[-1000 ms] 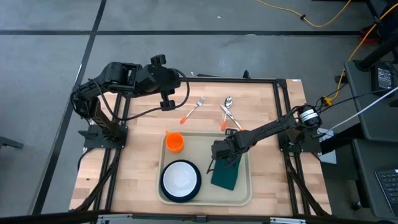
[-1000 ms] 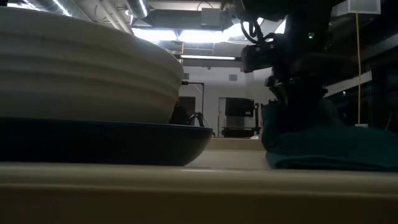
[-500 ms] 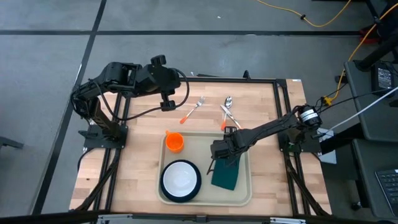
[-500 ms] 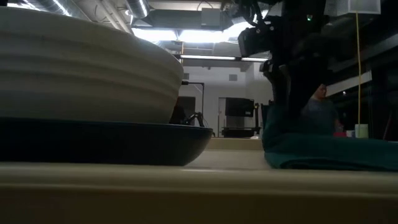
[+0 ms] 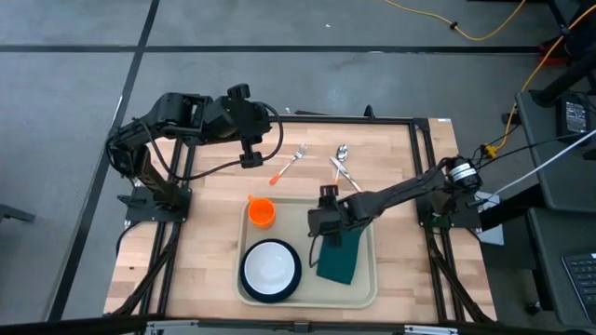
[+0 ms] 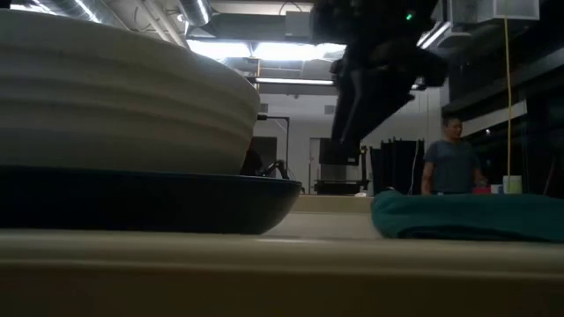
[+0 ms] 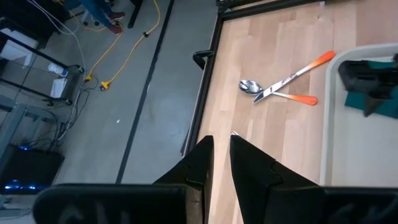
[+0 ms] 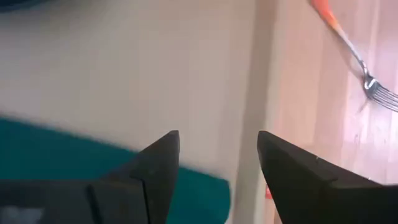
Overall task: Set up tray
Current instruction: Put the napkin on the tray to the right of the plate
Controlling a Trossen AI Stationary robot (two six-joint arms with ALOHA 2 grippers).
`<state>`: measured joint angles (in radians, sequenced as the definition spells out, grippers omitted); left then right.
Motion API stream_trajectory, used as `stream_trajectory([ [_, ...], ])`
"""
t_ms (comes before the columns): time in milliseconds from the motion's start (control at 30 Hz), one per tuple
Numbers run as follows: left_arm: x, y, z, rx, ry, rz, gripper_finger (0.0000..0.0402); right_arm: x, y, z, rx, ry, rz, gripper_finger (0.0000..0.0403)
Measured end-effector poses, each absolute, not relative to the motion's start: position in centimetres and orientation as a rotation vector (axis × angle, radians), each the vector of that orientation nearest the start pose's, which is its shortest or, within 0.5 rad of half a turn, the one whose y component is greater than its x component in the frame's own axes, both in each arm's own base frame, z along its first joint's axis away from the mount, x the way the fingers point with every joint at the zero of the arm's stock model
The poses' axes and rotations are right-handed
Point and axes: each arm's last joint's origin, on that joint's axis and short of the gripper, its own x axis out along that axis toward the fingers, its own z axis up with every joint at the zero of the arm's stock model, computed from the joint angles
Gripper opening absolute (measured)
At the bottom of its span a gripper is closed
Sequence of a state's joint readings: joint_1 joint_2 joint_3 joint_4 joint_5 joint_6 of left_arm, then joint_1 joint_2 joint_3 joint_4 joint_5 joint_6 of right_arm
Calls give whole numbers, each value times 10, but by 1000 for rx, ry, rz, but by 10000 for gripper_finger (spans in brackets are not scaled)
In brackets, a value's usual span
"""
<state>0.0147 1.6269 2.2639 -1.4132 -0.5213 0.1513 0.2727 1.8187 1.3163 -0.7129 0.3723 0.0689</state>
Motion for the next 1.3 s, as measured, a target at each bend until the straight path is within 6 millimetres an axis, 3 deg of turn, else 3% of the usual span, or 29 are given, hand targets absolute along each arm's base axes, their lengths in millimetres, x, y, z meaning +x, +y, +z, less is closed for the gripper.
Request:
stream_trajectory([
  [233, 262, 18, 496, 346, 802, 448, 47, 347, 78, 189, -152, 1177, -142, 220],
  [467, 262, 19, 496, 357, 805, 444, 47, 340, 114, 189, -3, 1201, 46, 220],
  [600, 262, 19, 496, 371, 808, 439, 47, 331, 137, 189, -4, 1205, 101, 211],
  [733, 262, 20, 496, 374, 808, 445, 47, 329, 152, 191, 15, 1169, 142, 159],
  [933, 262, 23, 497, 366, 804, 456, 47, 329, 158, 184, 69, 1128, 228, 18],
  [1133, 262, 23, 497, 352, 800, 451, 47, 324, 159, 166, 191, 1125, 280, 9],
  [1300, 263, 22, 497, 341, 796, 443, 47, 321, 163, 162, 206, 1120, 322, 8],
])
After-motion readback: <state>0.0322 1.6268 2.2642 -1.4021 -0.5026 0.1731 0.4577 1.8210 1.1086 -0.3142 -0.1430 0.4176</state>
